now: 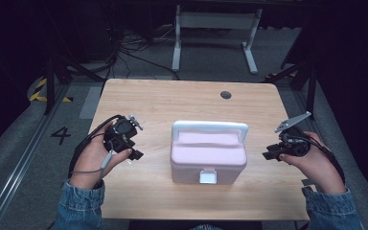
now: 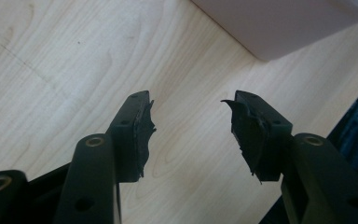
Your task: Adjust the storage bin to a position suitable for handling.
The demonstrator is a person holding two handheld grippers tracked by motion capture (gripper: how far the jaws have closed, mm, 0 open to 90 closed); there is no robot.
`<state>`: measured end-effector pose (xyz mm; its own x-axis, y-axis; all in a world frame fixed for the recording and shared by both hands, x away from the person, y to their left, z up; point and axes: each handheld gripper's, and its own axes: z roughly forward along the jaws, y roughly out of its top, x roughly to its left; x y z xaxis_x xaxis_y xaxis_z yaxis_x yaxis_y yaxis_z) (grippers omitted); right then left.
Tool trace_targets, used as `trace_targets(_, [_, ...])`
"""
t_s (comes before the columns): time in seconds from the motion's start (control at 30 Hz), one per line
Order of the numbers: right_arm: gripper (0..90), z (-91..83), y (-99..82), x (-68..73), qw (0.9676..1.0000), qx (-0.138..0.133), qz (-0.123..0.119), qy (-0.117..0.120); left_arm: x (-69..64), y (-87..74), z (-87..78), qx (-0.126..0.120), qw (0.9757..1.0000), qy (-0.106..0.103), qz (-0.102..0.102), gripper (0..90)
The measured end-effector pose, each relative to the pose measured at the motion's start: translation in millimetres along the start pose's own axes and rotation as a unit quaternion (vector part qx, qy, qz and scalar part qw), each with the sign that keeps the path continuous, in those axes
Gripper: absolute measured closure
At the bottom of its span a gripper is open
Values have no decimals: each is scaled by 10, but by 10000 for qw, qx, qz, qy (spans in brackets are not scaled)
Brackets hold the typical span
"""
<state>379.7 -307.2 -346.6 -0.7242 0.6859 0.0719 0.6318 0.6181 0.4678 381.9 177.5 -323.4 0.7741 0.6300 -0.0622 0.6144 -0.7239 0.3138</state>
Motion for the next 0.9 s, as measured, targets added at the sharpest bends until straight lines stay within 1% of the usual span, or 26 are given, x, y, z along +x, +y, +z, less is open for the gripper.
trace_targets(0.03, [642, -17, -19, -16, 10000, -41, 24, -21, -3, 10, -2, -59, 10000, -1, -12, 485])
trace_targets(0.07, [641, -26, -29, -19, 10000, -55, 48, -26, -5, 25, -13, -130, 9999, -53, -9, 483])
trace_targets(0.13, [640, -43, -47, -27, 9999, -87, 67, -27, -17, 41, -36, -209, 9998, -11, 14, 478])
trace_targets(0.2, [636, -59, -66, -27, 9999, -108, 91, -40, -27, 62, -62, -307, 9995, -53, 85, 475])
trace_targets(0.23, [632, -64, -75, -25, 9999, -115, 107, -47, -27, 62, -62, -307, 9995, -53, 85, 473])
trace_targets(0.27, [631, -72, -86, -23, 9998, -126, 118, -49, -50, 91, -83, -408, 9989, -139, 187, 469])
trace_targets(0.3, [629, -74, -93, -23, 9998, -129, 122, -64, -63, 104, -85, -465, 9986, -159, 204, 469])
trace_targets(0.33, [627, -78, -99, -21, 9998, -137, 133, -51, -69, 124, -94, -489, 9982, -202, 280, 468])
trace_targets(0.37, [627, -78, -99, -21, 9998, -137, 133, -51, -69, 124, -94, -489, 9982, -202, 280, 468])
trace_targets(0.4, [626, -84, -126, -18, 9998, -129, 158, -46, -88, 172, -107, -546, 9975, -234, 395, 468])
trace_targets(0.43, [626, -84, -126, -18, 9998, -129, 158, -46, -88, 172, -107, -546, 9975, -234, 395, 468])
trace_targets(0.47, [625, -88, -147, -19, 9998, -133, 161, -62, -111, 216, -117, -567, 9968, -295, 472, 470])
trace_targets(0.5, [624, -91, -160, -19, 9997, -143, 178, -59, -111, 216, -117, -567, 9968, -295, 472, 470])
trace_targets(0.53, [623, -96, -173, -20, 9997, -157, 194, -61, -129, 259, -125, -637, 9959, -319, 566, 469])
trace_targets(0.57, [622, -103, -185, -20, 9996, -153, 230, -48, -135, 278, -125, -688, 9952, -346, 599, 466])
trace_targets(0.63, [620, -106, -205, -24, 9995, -157, 256, -72, -138, 316, -132, -786, 9939, -422, 650, 454])
trace_targets(0.67, [618, -105, -220, -27, 9995, -157, 256, -74, -138, 333, -132, -867, 9931, -429, 660, 444])
trace_targets(0.7, [618, -105, -220, -27, 9995, -157, 256, -74, -138, 333, -132, -867, 9931, -429, 660, 432])
trace_targets(0.73, [612, -102, -230, -26, 9995, -162, 271, -83, -140, 355, -137, -945, 9924, -419, 672, 432])
trace_targets(0.8, [608, -97, -257, -21, 9995, -132, 280, -93, -152, 403, -154, -1126, 9898, -458, 745, 428])
trace_targets(0.87, [607, -103, -274, -19, 9994, -146, 290, -84, -167, 434, -155, -1310, 9869, -546, 762, 428])
trace_targets(0.9, [607, -103, -274, -19, 9994, -146, 290, -84, -167, 434, -155, -1310, 9869, -546, 762, 428])
